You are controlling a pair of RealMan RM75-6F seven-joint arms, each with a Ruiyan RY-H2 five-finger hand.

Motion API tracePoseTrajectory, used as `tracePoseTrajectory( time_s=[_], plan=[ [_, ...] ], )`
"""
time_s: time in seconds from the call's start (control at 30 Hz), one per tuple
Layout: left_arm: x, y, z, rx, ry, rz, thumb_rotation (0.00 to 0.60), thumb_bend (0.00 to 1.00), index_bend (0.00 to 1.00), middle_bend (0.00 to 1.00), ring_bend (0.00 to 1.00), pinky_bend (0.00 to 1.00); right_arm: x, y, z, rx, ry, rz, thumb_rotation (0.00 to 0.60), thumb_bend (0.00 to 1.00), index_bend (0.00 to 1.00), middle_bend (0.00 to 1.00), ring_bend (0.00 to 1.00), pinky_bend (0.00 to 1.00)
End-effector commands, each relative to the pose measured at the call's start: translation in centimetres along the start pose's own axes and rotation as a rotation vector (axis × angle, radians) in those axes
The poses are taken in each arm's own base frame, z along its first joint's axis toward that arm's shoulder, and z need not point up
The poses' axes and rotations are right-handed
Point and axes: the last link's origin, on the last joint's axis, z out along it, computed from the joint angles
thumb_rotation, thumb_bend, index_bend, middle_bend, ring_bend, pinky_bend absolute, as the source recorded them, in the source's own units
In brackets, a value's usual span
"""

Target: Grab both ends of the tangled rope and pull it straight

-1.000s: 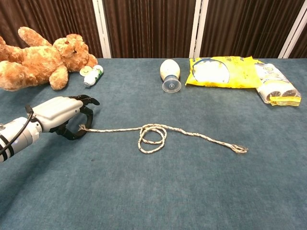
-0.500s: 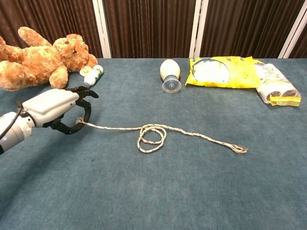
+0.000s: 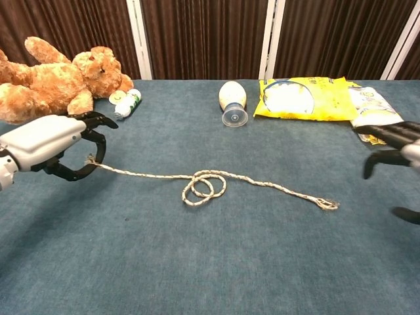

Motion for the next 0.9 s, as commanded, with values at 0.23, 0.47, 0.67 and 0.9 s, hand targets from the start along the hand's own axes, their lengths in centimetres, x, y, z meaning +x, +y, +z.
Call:
tracePoseTrajectory(
  time_s=[0.23, 0.47, 0.67, 0.9],
  plan=[
    [0.2, -0.8, -0.3, 0.016, -0.006, -0.004, 0.6, 0.51, 0.6, 0.11, 0.0, 0.15, -1.4, -2.9, 3.9, -0.003, -0.058, -0.024, 0.6, 0.39, 0.5, 0.0, 0.0, 0.0],
    [0.1, -1.5, -0.3, 0.03, -0.013, -0.008, 0.6, 0.51, 0.6, 0.11, 0.0, 0.15, -2.2, -3.8, 5.7, -0.017, -0.086, -0.032, 0.6, 0.41, 0.52, 0.0, 0.0, 0.0],
    [0.2, -1.8, -0.2, 0.035, -0.014, -0.008, 0.6, 0.51, 0.6, 0.11, 0.0, 0.15, -2.8, -4.1, 6.4, -0.027, -0.101, -0.041, 0.6, 0.41, 0.52, 0.0, 0.0, 0.0],
    [0.3, -1.7, -0.2, 0.03, -0.011, -0.004, 0.6, 0.51, 0.6, 0.11, 0.0, 0.15, -3.3, -4.5, 7.1, -0.03, -0.129, -0.037, 0.6, 0.43, 0.54, 0.0, 0.0, 0.0]
  ],
)
